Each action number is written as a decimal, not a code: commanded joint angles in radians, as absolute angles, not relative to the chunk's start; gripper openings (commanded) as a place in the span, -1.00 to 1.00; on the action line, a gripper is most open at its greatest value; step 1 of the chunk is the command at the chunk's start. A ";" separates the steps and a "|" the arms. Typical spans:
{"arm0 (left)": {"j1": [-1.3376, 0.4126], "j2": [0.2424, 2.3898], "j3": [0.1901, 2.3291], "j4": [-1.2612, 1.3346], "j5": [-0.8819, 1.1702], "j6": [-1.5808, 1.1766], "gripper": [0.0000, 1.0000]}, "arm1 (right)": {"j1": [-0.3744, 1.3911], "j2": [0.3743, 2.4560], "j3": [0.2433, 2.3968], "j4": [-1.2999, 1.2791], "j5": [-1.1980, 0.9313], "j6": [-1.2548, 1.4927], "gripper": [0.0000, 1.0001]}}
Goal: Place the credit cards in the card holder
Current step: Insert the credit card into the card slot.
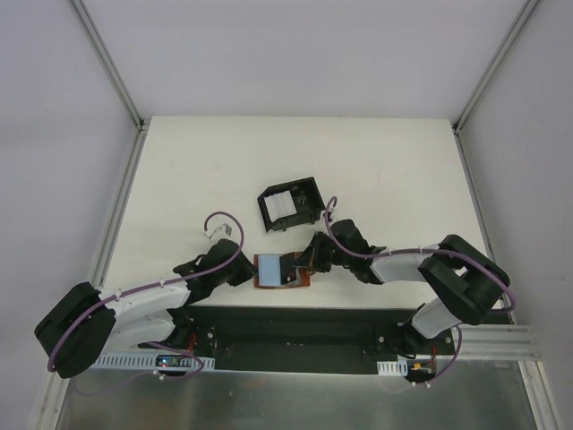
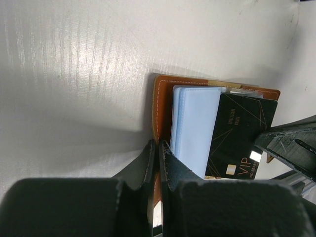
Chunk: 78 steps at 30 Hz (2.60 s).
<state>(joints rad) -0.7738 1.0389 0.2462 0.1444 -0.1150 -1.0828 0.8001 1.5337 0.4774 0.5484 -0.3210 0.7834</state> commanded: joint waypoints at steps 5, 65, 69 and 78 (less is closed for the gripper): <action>-0.785 1.042 0.215 0.084 -0.155 -1.081 -1.00 | 0.792 1.594 0.454 0.690 -0.359 0.841 -0.99; -0.785 1.051 0.247 0.091 -0.141 -1.049 -1.00 | 0.919 1.683 0.768 0.359 -0.333 0.661 -0.26; -0.785 1.051 0.250 0.091 -0.140 -1.048 -1.00 | 0.919 1.712 0.790 0.365 -0.362 0.666 -0.26; -0.785 1.009 0.252 0.087 -0.133 -1.028 -1.00 | 0.910 1.665 0.765 0.318 -0.305 0.626 -0.17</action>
